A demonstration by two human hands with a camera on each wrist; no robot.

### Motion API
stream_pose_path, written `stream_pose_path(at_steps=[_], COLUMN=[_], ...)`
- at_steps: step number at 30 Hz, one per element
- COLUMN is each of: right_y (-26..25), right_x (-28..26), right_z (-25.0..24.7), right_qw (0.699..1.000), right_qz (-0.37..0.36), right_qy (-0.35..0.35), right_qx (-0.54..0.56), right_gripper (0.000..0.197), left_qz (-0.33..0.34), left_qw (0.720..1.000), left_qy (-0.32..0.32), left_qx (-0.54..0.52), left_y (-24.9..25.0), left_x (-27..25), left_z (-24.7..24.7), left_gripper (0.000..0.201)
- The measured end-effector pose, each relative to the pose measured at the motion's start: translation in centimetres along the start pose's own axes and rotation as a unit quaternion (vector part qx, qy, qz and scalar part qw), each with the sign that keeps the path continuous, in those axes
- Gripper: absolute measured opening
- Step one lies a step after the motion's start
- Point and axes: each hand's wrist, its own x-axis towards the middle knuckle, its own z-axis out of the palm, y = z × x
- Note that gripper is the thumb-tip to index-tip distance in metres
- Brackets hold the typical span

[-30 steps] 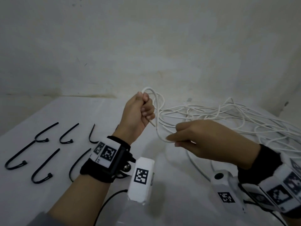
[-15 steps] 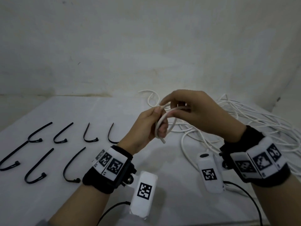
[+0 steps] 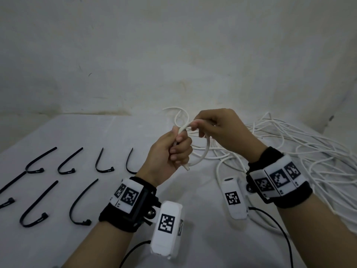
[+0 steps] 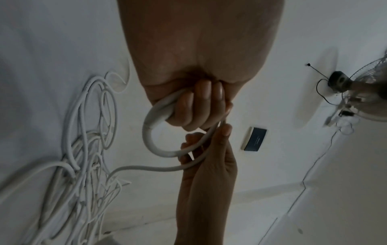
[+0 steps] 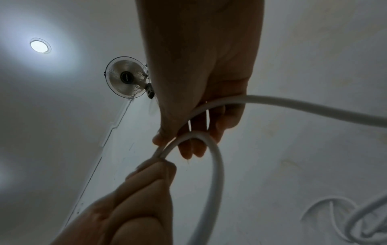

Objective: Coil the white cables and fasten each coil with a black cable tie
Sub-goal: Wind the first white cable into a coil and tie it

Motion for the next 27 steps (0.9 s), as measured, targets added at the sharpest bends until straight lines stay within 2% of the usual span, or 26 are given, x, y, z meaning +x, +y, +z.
stream_pose_path(at_steps=[4, 7, 10, 13, 17, 20, 22, 24, 26, 27], right_y=[2.6, 5.4, 7.6, 8.5, 8.3, 7.8, 8.2, 8.9, 9.7, 9.7], right_x=[0.6, 0.3, -0.2, -0.5, -0.3, -0.7, -1.0, -1.4, -1.6, -1.6], right_z=[-0.3, -0.8, -1.4, -2.2, -1.4, -0.9, -1.1, -1.5, -1.6, -1.5], right_qw=[0.999, 0.996, 0.994, 0.994, 0.975, 0.962, 0.957, 0.947, 0.919, 0.905], right_qz=[0.048, 0.077, 0.094, 0.071, -0.008, -0.037, -0.033, -0.067, -0.122, -0.146], right_qy=[-0.018, -0.051, -0.046, -0.045, -0.115, -0.175, -0.192, -0.175, -0.165, -0.163], right_qx=[-0.017, -0.007, -0.024, -0.075, -0.188, -0.208, -0.215, -0.263, -0.338, -0.364], right_gripper=[0.026, 0.016, 0.014, 0.017, 0.011, 0.006, 0.024, 0.051, 0.077, 0.082], left_qz=[0.045, 0.074, 0.095, 0.107, 0.127, 0.148, 0.161, 0.168, 0.169, 0.168], left_qw=[0.994, 0.986, 0.979, 0.978, 0.975, 0.971, 0.967, 0.964, 0.965, 0.965], left_qy=[0.028, 0.065, 0.077, 0.083, 0.096, 0.09, 0.066, 0.061, 0.081, 0.092], left_qx=[-0.091, -0.138, -0.165, -0.158, -0.155, -0.167, -0.189, -0.199, -0.185, -0.177], left_y=[0.3, 0.6, 1.1, 1.2, 0.9, 1.2, 1.6, 1.7, 1.6, 1.5], left_x=[0.4, 0.3, 0.3, 0.5, 0.6, 0.5, 0.3, 0.2, 0.3, 0.3], left_z=[-1.7, -3.3, -4.5, -4.9, -5.4, -5.9, -6.4, -6.6, -6.5, -6.3], left_gripper=[0.041, 0.042, 0.043, 0.043, 0.046, 0.043, 0.038, 0.037, 0.04, 0.042])
